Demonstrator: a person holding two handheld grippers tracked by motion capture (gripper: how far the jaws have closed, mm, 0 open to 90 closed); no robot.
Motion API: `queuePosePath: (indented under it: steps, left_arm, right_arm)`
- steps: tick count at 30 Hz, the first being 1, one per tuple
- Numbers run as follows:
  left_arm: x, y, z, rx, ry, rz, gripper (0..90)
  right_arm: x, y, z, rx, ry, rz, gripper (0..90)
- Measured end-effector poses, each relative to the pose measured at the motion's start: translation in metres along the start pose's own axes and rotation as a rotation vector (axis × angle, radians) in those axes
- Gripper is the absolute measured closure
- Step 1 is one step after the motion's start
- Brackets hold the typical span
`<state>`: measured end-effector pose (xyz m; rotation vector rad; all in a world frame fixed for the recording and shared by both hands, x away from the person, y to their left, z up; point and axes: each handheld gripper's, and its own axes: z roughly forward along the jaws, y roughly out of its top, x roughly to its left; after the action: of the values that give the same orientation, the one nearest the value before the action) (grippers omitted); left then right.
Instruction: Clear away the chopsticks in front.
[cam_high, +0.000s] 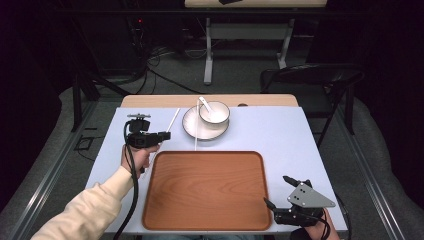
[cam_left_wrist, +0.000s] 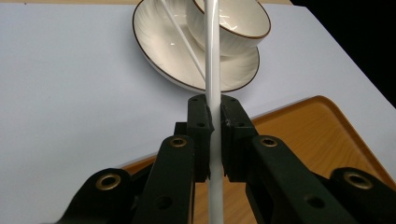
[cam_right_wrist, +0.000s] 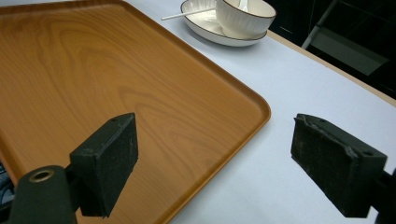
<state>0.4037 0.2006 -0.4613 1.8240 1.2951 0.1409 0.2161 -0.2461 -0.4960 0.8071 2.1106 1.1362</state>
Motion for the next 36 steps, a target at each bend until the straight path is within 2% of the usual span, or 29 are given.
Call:
queuePosePath:
  steps: [10, 21, 31, 33, 36]
  left_arm:
    - [0.002, -0.025, -0.009, 0.002, -0.012, -0.021, 83.6]
    - [-0.003, -0.053, -0.015, -0.002, -0.029, -0.038, 83.6]
    - [-0.008, -0.075, -0.011, 0.005, -0.014, -0.045, 83.6]
    - [-0.009, -0.080, -0.009, 0.009, -0.005, -0.046, 83.6]
    - [-0.010, -0.089, -0.006, 0.003, 0.033, -0.049, 83.5]
  right_arm:
    - [0.000, 0.000, 0.000, 0.004, -0.001, -0.001, 14.4]
    - [0.000, 0.000, 0.000, 0.004, -0.001, -0.002, 14.3]
    - [0.000, 0.000, 0.001, 0.004, 0.000, -0.003, 14.4]
    - [0.000, 0.000, 0.001, 0.004, 0.001, -0.004, 14.3]
    - [0.001, 0.000, 0.000, 0.003, 0.000, -0.004, 14.4]
